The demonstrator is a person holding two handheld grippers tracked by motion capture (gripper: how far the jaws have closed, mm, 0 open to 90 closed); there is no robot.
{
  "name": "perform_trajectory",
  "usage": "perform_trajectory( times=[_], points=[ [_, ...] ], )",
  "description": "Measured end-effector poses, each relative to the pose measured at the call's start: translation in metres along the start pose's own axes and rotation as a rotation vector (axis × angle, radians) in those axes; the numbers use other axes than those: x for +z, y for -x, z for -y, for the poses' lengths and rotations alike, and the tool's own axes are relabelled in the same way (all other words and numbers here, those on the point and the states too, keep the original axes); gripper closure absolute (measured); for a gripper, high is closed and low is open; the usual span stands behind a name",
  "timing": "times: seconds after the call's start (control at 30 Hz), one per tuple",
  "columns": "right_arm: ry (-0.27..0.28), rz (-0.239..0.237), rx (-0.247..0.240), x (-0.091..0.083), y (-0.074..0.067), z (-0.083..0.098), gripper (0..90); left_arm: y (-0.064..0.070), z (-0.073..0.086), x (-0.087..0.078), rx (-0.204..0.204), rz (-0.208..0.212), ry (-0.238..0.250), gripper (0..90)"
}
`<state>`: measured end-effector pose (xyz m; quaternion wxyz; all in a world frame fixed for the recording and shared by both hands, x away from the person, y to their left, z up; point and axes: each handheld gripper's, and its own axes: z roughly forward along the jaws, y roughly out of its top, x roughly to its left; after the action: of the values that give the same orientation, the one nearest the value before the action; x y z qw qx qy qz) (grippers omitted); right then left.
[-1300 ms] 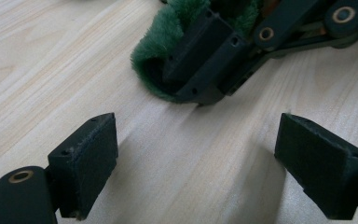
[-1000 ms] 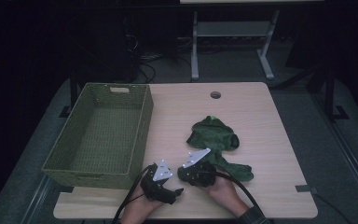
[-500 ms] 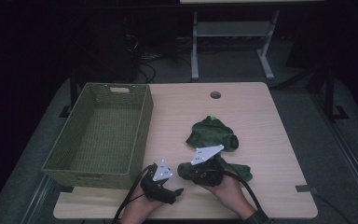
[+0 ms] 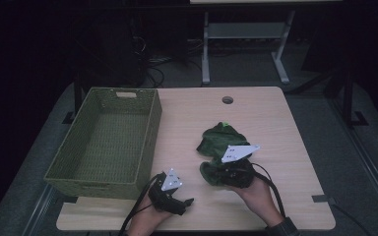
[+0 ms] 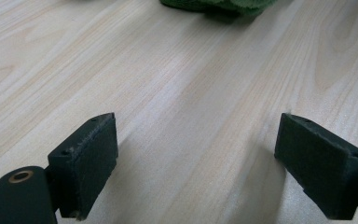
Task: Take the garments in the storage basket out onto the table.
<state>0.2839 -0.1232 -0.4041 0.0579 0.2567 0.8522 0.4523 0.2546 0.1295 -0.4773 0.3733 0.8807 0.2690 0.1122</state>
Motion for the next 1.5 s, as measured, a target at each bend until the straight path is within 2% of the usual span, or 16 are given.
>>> perform_trajectory(
  times=[0.1,0.4,0.57,0.7,0.87,1.0,1.27,1.5],
  points=[
    [-0.001,0.029,0.002,-0.005,0.005,0.003,86.7,0.0,0.0,0.0,-0.001,0.0,0.0,12.4],
    [-0.012,0.085,0.056,-0.019,0.023,0.02,85.7,0.0,0.0,0.0,0.006,-0.002,-0.001,12.4],
    [-0.046,0.112,0.092,-0.02,0.031,0.032,83.7,0.0,0.0,0.0,0.005,-0.002,-0.001,12.4],
    [-0.074,0.156,0.115,-0.022,0.038,0.042,81.2,0.0,0.0,0.0,0.004,0.0,-0.003,12.4],
    [-0.128,0.212,0.121,-0.024,0.044,0.053,80.7,0.0,0.0,0.0,0.004,0.0,-0.003,12.5],
    [-0.137,0.234,0.128,-0.027,0.048,0.058,80.5,0.0,0.0,0.0,0.004,0.0,-0.003,12.4],
    [-0.117,0.251,0.15,-0.04,0.051,0.064,80.2,0.0,0.0,0.0,0.006,0.002,-0.004,12.4],
    [-0.079,0.261,0.171,-0.063,0.058,0.079,71.6,-0.002,0.0,0.0,0.017,0.012,-0.004,12.5]
  ],
)
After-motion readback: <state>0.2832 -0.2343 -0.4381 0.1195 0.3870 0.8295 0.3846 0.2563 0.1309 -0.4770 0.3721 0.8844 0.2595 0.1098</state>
